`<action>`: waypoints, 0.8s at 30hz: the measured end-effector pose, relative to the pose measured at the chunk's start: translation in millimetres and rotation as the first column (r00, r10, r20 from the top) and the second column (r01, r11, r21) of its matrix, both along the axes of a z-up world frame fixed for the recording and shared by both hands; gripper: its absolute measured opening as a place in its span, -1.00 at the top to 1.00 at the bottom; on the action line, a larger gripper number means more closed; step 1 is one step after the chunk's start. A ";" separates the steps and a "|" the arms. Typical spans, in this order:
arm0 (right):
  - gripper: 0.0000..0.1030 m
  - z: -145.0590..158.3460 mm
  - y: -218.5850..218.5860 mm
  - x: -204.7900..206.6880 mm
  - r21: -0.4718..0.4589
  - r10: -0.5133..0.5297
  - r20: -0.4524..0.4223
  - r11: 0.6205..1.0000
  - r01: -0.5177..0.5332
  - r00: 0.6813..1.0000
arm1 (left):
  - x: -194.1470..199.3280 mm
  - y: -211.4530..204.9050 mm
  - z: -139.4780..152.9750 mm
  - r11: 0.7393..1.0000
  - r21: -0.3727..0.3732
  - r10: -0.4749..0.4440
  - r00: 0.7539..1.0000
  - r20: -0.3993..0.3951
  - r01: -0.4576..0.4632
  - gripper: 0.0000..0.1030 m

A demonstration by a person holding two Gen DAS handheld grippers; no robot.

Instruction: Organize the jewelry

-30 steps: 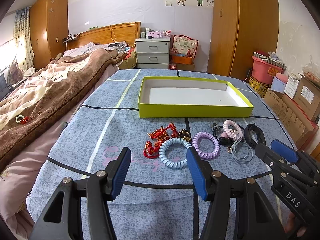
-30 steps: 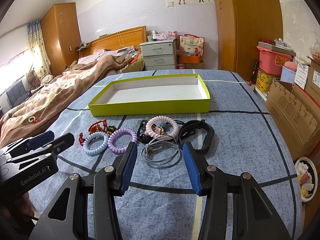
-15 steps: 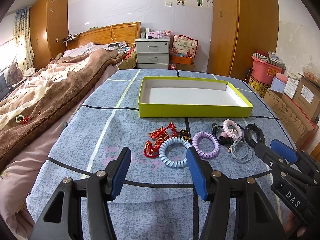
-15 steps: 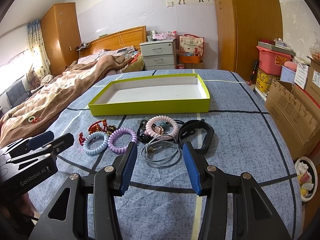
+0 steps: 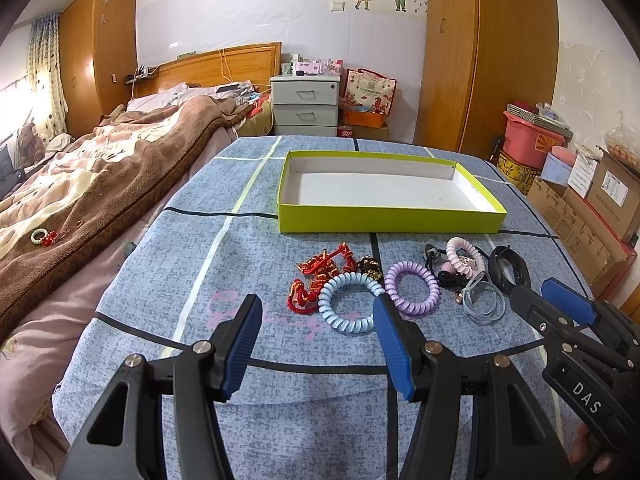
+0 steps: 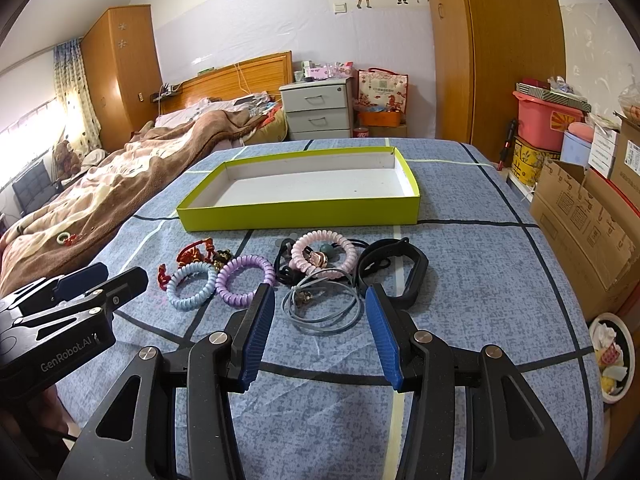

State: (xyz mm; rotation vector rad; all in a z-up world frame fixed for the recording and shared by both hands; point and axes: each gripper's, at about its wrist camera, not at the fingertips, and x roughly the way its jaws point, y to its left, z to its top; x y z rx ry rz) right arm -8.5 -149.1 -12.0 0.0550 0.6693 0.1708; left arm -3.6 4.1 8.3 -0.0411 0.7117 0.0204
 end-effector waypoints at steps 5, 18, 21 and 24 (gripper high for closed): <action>0.06 -0.2 -0.2 0.5 -0.001 0.001 -0.001 1.000 -0.001 1.000 | 0.1 2.3 -2.5 1.000 -0.003 -0.002 1.000 -0.002 0.002 -0.16; 0.06 -0.3 0.0 0.5 -0.005 0.002 -0.001 1.000 -0.002 1.000 | 0.4 3.2 -3.1 1.000 -0.001 -0.001 1.000 0.001 0.001 -0.16; 0.06 -0.4 0.1 0.2 -0.004 0.001 0.001 1.000 -0.001 1.000 | 0.6 3.9 -3.4 1.000 0.001 0.001 1.000 0.001 -0.001 -0.16; 0.06 -0.4 0.5 1.1 -0.007 0.001 0.002 1.000 -0.001 1.000 | 1.3 5.6 -3.9 1.000 0.004 0.004 1.000 0.002 -0.004 -0.16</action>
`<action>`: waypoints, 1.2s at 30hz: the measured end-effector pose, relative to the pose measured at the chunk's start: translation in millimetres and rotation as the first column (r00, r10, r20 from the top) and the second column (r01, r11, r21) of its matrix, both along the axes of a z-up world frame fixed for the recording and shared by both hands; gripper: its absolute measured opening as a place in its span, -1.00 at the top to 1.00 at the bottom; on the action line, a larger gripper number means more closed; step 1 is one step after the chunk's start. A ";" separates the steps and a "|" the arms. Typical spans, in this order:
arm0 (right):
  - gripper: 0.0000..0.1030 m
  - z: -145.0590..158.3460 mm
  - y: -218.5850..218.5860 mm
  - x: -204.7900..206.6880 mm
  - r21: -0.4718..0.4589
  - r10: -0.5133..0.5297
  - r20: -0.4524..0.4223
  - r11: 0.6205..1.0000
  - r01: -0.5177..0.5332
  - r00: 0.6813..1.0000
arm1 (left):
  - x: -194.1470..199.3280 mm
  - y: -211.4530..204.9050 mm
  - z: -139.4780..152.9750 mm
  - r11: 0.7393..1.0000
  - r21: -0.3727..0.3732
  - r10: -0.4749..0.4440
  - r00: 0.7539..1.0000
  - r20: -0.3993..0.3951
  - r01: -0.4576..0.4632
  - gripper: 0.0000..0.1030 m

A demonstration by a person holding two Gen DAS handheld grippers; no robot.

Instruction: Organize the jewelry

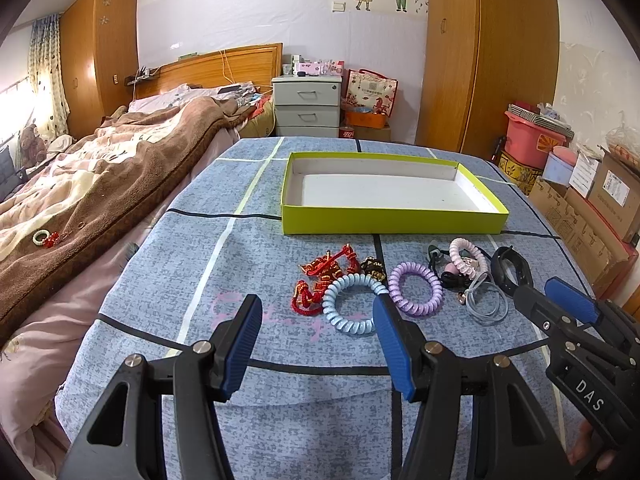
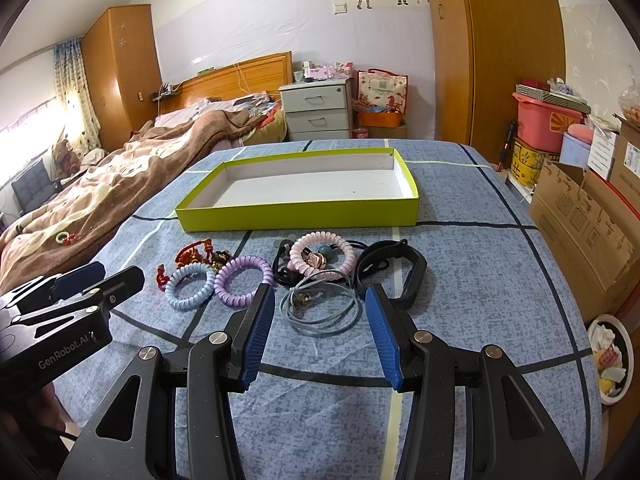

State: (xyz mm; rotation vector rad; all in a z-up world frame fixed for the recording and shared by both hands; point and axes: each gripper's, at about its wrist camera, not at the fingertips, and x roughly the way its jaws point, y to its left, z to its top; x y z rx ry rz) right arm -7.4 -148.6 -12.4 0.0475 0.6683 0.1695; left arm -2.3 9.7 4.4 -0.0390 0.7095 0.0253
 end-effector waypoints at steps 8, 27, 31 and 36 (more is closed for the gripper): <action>0.06 0.3 -5.6 5.2 0.004 0.002 -0.008 1.000 -0.002 1.000 | 5.2 2.3 -3.3 1.000 -0.008 -0.004 1.000 -0.016 0.003 -0.16; 0.06 -23.1 -58.1 74.1 -0.034 -0.073 -0.213 0.997 0.068 0.974 | 36.8 42.3 -24.8 0.983 -0.175 -0.069 0.991 -0.118 0.047 -0.16; 0.06 -28.2 -57.4 83.2 -0.057 -0.078 -0.245 0.996 0.066 0.966 | 40.4 44.7 -27.4 0.980 -0.191 -0.077 0.989 -0.129 0.052 -0.16; 0.58 -31.6 -60.0 84.5 -0.063 -0.066 -0.256 0.997 0.051 0.965 | 43.8 45.4 -30.1 0.980 -0.189 -0.090 0.986 -0.142 0.062 -0.16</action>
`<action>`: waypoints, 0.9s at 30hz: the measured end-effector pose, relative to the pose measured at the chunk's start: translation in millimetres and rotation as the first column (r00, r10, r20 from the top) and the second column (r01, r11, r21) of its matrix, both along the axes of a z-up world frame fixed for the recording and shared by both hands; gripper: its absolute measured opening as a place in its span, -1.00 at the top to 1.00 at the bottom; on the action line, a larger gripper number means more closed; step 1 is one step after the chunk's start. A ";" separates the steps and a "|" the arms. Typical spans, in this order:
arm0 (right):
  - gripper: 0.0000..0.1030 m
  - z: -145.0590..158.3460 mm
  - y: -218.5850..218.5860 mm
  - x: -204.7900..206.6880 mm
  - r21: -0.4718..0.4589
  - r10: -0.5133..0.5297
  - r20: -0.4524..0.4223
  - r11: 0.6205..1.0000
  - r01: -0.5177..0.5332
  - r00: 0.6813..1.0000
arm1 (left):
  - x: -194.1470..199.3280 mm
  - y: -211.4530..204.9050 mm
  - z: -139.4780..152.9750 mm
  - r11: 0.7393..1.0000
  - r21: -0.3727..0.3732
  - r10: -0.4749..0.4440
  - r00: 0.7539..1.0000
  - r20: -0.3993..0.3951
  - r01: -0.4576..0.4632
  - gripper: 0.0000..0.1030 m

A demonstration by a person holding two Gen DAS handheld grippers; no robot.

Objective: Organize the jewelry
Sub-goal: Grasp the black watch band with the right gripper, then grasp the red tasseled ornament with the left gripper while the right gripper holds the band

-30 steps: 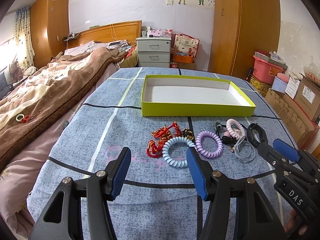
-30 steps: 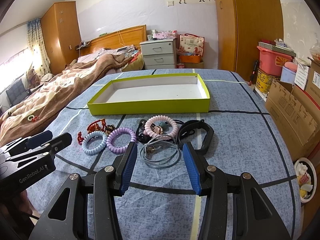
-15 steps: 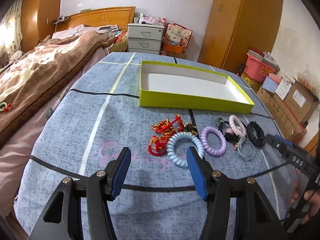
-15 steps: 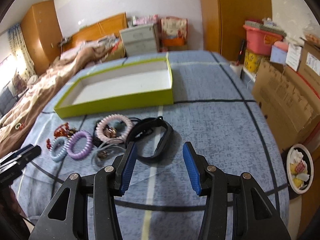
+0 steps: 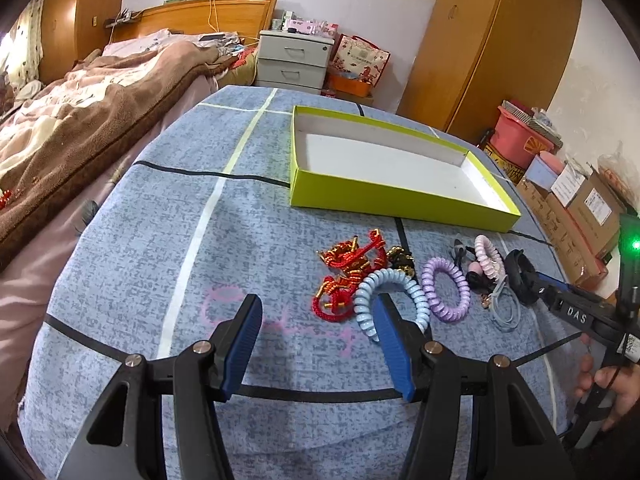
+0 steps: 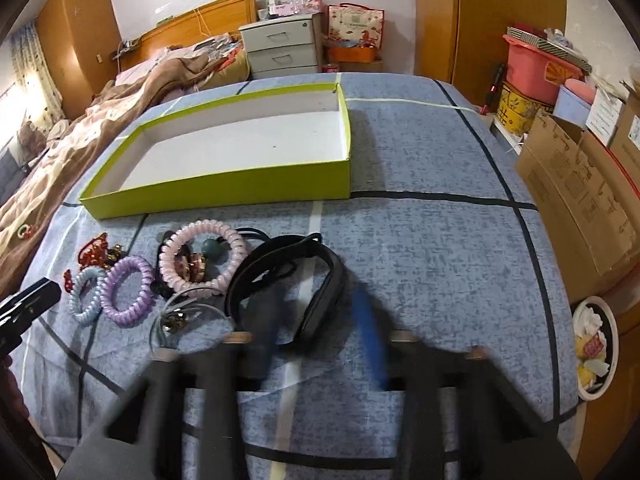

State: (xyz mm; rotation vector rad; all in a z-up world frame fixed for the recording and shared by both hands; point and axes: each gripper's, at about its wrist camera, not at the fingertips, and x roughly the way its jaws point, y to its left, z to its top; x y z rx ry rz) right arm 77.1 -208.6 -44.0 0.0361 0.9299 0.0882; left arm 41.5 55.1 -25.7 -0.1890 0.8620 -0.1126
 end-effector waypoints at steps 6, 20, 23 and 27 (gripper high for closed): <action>0.73 -0.2 -4.9 0.4 0.023 0.000 0.001 1.000 0.000 1.000 | 1.6 4.5 0.0 1.000 -0.004 -0.004 1.000 -0.010 0.004 -0.16; 0.75 11.8 -16.0 -7.8 0.087 -0.014 0.060 0.996 0.009 0.998 | 11.6 -1.1 -5.4 0.997 0.063 -0.038 0.998 -0.046 0.041 -0.16; 0.75 13.4 -16.5 -8.7 0.095 -0.014 0.067 0.995 0.007 0.998 | 14.2 -6.4 -6.3 0.995 0.084 -0.046 0.998 -0.048 0.050 -0.16; 0.75 14.4 -16.8 -10.5 0.106 -0.013 0.070 0.994 0.006 0.997 | 20.9 -9.6 -9.4 0.992 0.117 -0.041 0.998 -0.054 0.047 -0.16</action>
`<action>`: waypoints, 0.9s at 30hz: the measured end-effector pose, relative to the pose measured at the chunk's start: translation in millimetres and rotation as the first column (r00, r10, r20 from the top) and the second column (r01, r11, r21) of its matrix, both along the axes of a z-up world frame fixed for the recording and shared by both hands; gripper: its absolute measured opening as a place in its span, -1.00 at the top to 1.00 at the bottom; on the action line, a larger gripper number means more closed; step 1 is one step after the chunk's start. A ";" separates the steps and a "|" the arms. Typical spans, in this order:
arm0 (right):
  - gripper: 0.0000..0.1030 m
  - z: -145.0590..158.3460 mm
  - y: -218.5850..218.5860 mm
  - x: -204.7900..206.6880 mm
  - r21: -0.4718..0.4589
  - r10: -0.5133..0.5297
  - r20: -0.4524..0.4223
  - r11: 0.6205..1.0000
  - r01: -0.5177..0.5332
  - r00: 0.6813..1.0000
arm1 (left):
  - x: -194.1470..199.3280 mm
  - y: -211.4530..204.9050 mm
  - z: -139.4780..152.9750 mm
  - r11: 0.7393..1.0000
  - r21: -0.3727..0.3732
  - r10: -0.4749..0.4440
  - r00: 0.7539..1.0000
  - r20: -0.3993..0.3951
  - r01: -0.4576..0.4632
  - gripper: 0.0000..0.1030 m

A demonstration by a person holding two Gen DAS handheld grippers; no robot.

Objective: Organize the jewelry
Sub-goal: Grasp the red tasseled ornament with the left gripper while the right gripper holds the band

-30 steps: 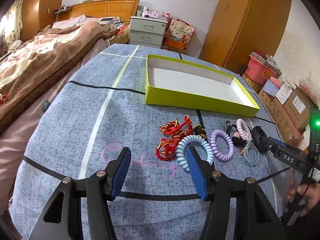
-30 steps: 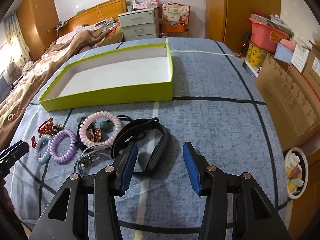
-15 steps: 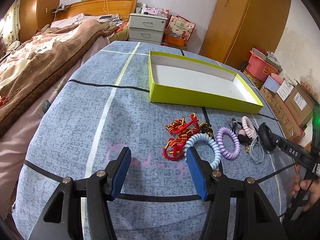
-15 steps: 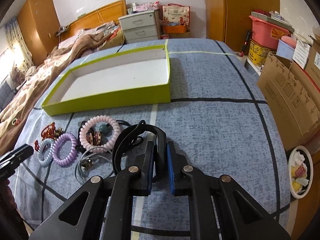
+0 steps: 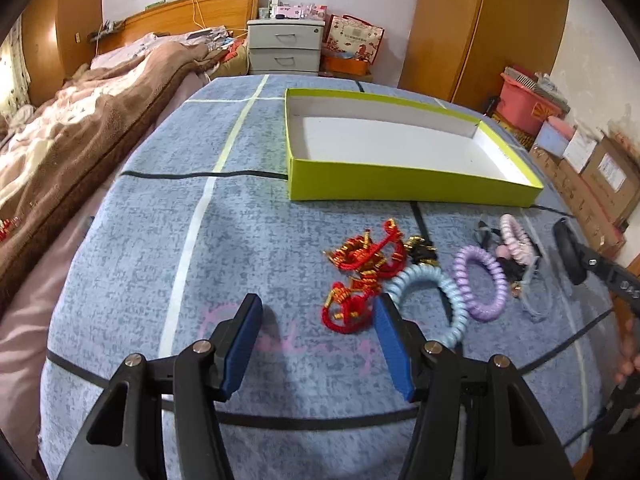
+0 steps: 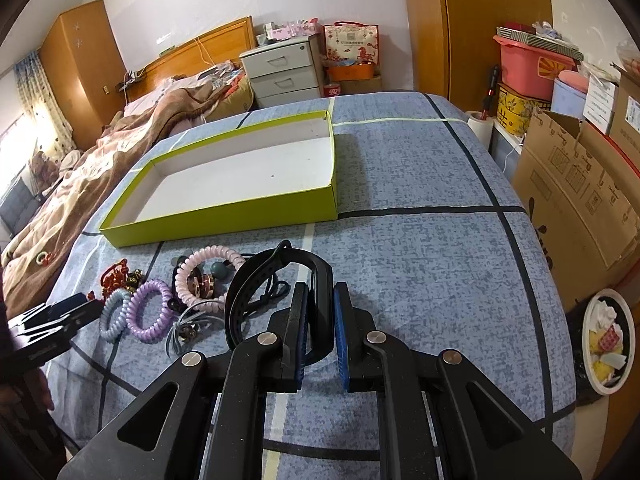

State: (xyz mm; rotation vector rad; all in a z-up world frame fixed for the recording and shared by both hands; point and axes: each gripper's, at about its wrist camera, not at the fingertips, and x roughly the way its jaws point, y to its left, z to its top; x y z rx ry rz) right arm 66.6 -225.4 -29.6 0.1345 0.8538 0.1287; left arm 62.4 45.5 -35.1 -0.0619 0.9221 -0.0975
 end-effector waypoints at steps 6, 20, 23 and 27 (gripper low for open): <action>0.75 0.8 2.8 -0.7 0.003 0.017 0.003 1.000 -0.017 1.000 | 2.2 -5.9 -0.2 0.999 0.029 -0.025 1.000 0.004 0.025 -0.15; 0.75 1.5 2.7 -3.4 0.015 0.011 0.008 1.000 -0.011 1.000 | 2.9 -17.7 1.4 0.994 0.042 -0.104 0.994 0.013 0.104 0.40; 0.75 1.8 2.6 -4.9 0.016 0.011 0.007 1.000 -0.011 1.000 | 0.6 -16.8 1.9 0.994 0.031 -0.106 0.994 0.015 0.106 0.55; 0.75 3.6 2.0 -6.3 0.015 0.014 0.014 1.000 -0.014 1.000 | -3.0 -11.9 2.3 0.995 0.007 -0.095 0.995 0.017 0.095 0.71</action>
